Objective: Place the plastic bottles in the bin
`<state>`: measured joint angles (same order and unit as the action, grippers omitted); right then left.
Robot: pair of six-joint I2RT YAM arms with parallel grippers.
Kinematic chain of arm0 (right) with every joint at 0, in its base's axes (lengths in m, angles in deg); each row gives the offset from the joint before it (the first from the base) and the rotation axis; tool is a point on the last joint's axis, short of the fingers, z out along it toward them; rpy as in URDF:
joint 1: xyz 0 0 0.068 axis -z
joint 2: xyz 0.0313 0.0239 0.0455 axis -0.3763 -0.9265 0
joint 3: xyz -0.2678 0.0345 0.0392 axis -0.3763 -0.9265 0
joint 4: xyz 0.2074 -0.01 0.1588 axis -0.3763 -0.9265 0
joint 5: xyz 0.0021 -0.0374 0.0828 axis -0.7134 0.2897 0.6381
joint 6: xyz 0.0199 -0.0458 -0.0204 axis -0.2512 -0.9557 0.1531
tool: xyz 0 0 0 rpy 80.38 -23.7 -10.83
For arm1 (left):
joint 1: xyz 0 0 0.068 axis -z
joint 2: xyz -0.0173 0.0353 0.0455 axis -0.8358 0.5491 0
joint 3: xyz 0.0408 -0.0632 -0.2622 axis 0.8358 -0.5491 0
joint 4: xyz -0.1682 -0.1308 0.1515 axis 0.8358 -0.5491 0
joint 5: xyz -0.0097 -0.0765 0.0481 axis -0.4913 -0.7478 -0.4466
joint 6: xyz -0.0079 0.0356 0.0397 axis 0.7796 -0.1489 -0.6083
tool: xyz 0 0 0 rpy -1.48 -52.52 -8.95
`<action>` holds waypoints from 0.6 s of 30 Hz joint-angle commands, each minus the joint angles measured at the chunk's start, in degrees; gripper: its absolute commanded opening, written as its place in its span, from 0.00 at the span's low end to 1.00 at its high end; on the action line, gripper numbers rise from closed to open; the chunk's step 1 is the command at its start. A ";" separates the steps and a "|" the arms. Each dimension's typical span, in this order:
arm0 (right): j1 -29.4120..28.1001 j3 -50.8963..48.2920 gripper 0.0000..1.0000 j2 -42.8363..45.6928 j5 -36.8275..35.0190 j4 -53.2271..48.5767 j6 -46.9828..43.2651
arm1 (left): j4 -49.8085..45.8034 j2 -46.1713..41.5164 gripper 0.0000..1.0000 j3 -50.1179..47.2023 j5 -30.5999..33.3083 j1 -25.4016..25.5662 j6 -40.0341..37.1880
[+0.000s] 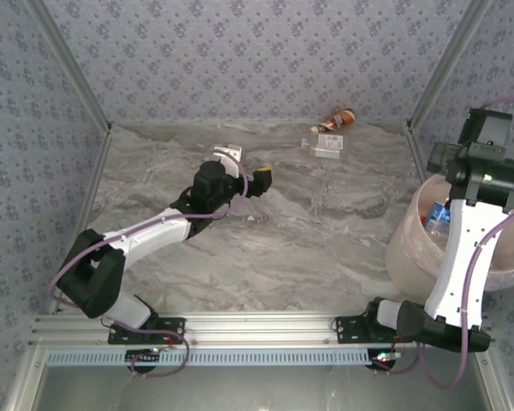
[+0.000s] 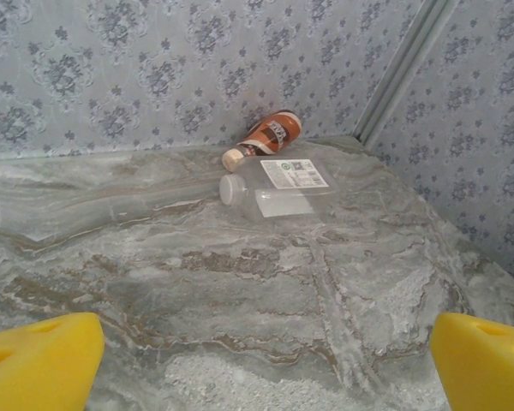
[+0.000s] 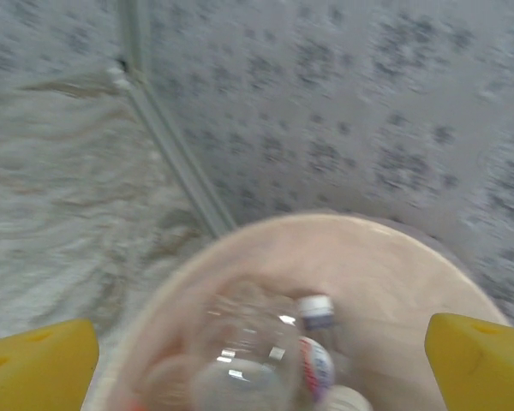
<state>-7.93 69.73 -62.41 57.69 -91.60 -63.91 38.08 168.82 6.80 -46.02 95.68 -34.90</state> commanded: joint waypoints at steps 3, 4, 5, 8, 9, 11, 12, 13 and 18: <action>-6.92 -2.60 1.00 0.78 13.77 6.29 6.52 | 0.39 -3.94 0.98 -2.21 2.79 -0.95 1.67; -8.48 -3.34 1.00 0.82 15.45 7.92 7.24 | 0.37 -4.33 0.98 -2.65 3.17 -1.04 2.02; -9.92 -3.94 1.00 0.82 16.96 9.32 7.68 | 0.30 -4.70 0.98 -3.04 3.45 -1.19 2.21; -14.31 -5.49 1.00 0.45 21.32 13.05 7.88 | -0.03 -5.62 0.98 -4.07 4.35 -1.65 3.15; -16.01 -5.82 1.00 0.11 22.17 14.23 7.77 | -0.19 -5.97 0.98 -4.35 4.66 -1.94 3.53; -18.87 -6.48 1.00 -0.75 23.93 16.91 8.30 | -0.23 -6.70 0.98 -5.12 5.51 -2.29 4.29; -20.41 -6.88 1.00 -1.45 25.73 18.56 8.62 | -0.23 -7.02 0.98 -5.58 5.97 -2.49 4.72; -22.02 -7.43 1.00 -2.22 27.49 20.55 9.06 | -0.23 -7.34 0.98 -5.98 6.32 -2.76 5.15; -28.05 -10.66 1.00 -8.24 27.82 30.73 12.08 | -1.47 -8.35 0.98 -7.02 8.38 -3.73 7.22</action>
<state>-33.87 60.70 -67.15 83.35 -68.63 -54.68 37.43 162.35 0.48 -39.79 92.51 -29.80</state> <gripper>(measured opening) 0.999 0.979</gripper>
